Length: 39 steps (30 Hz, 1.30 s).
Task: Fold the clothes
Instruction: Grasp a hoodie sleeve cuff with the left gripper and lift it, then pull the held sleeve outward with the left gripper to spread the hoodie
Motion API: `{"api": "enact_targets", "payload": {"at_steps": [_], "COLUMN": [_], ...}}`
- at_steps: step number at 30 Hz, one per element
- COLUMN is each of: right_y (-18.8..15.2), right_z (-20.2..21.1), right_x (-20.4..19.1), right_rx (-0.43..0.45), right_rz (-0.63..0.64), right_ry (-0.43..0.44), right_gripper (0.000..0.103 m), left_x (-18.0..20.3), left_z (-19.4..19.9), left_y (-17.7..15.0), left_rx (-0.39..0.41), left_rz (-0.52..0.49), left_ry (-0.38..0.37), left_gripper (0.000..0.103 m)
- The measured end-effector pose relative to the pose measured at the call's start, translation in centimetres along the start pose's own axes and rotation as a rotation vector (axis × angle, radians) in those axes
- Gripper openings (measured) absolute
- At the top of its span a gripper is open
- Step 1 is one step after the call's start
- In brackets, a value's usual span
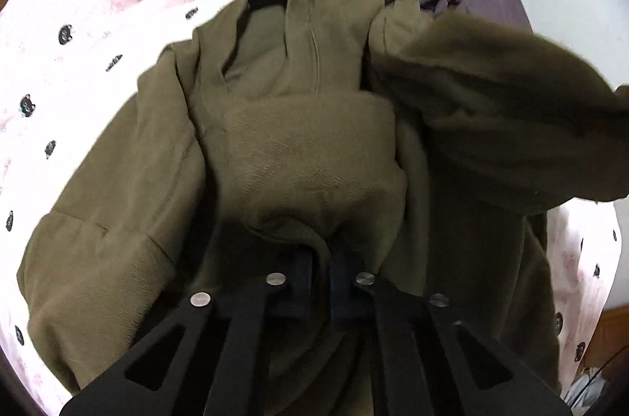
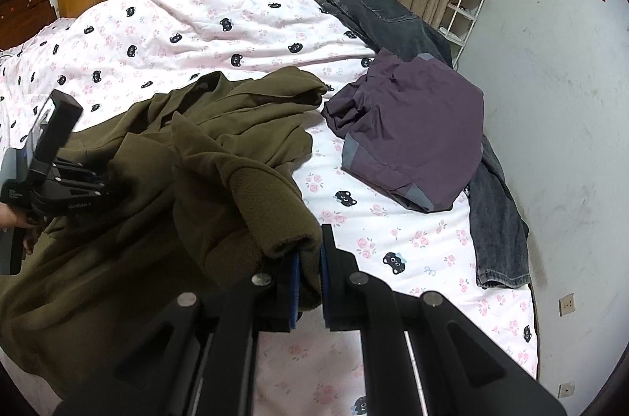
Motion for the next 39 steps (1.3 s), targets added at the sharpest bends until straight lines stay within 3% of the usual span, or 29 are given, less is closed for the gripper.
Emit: {"api": "enact_targets", "payload": {"at_steps": [12,19,28,32,34,35,37,38,39], "right_y": [0.7,1.8,6.5,8.8,8.5,8.2,7.2,6.6,6.0], "right_z": [0.5,1.6,4.3,3.6,1.6,1.0,-0.9,-1.6,-2.0], "right_x": [-0.8,-0.8,2.5,3.7,3.2,3.0,2.6,2.4,1.8], "right_rx": [0.01,0.017,0.045,0.011,-0.056,-0.077,-0.142,-0.169,-0.188], "right_rz": [0.007,-0.006,-0.09,-0.072,-0.053,-0.054,-0.092,-0.114,-0.125], "right_ry": [0.0,0.004,-0.003,0.005,0.078,0.1,0.153,0.178,0.2], "right_gripper": [0.009,0.009,0.008,0.008,0.008,0.013,0.046,0.068,0.067], "left_x": [-1.0,-3.8,-13.5,-18.9,-21.3,-22.6,-24.9,-26.1,-27.2], "left_z": [4.8,10.9,23.1,26.5,27.2,27.5,27.7,27.8,27.8], "left_y": [0.1,-0.7,-3.7,-3.8,-4.1,-4.3,-4.5,-4.6,-4.6], "left_rx": [0.077,0.126,0.161,0.181,0.188,0.19,0.198,0.198,0.2], "left_rz": [0.002,0.062,0.21,0.255,0.285,0.302,0.336,0.352,0.37], "left_ry": [0.058,0.107,0.306,0.398,0.424,0.436,0.456,0.472,0.488], "left_gripper": [0.004,0.004,0.004,0.004,0.004,0.004,0.004,0.004,0.004]}}
Point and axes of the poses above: each gripper's, at about its wrist camera, not at the fingertips, and z roughly against the way its jaws point, x to its right, y to its top, the point moved 5 cm from there along -z, roughly the way its jaws point, and after that the axes turned 1 degree about -y, right-handed, at the moved point
